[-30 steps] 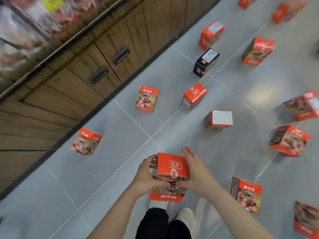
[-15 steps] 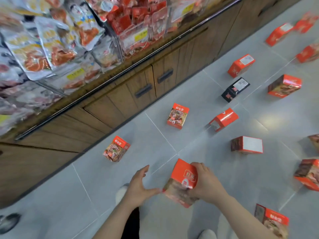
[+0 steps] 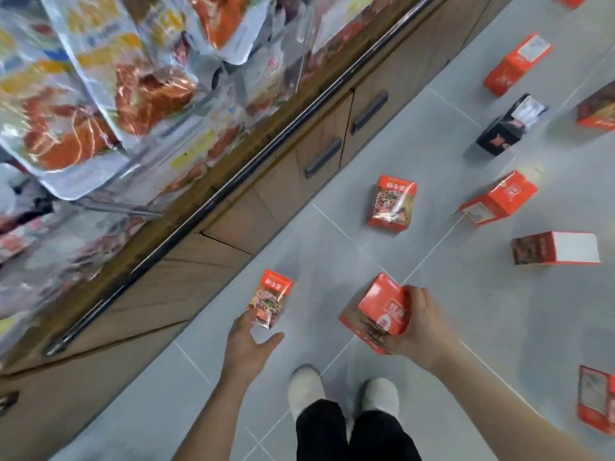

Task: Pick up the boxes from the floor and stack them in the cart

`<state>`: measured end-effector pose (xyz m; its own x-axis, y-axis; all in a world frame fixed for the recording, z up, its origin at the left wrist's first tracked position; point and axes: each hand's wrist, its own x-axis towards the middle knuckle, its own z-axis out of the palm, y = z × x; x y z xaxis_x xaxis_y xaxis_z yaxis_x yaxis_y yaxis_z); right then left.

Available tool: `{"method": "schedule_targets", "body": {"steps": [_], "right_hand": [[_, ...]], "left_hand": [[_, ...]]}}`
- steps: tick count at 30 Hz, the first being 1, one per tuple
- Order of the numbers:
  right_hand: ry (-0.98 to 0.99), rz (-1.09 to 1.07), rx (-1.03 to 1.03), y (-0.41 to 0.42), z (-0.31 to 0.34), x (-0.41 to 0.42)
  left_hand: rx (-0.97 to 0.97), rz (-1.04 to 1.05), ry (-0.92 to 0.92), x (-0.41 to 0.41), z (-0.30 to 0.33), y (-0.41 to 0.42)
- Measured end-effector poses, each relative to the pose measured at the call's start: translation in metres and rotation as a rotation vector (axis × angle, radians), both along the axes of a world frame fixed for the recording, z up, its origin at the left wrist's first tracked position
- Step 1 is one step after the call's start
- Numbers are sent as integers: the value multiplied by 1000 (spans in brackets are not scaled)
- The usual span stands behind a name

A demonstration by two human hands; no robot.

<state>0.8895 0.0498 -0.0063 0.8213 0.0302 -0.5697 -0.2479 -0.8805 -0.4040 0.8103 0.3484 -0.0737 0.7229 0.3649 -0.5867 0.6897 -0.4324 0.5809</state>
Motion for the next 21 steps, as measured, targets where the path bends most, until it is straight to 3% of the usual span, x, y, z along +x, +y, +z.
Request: {"method": "schedule_targets", "body": {"steps": [7,12,16,21], "right_hand": [[-13,31,-33,17,-115,13],[-14,56,-26,33,-178,10],[29,102,-41,41,-179,9],[34,165,-50,51,-89,11]], "left_hand": [[206,-147,111,-7,-143,14],[337,-119,76,0,-193,18],[307,-86,40,5,-173,21],[246,-109,124,-2,-67,31]]}}
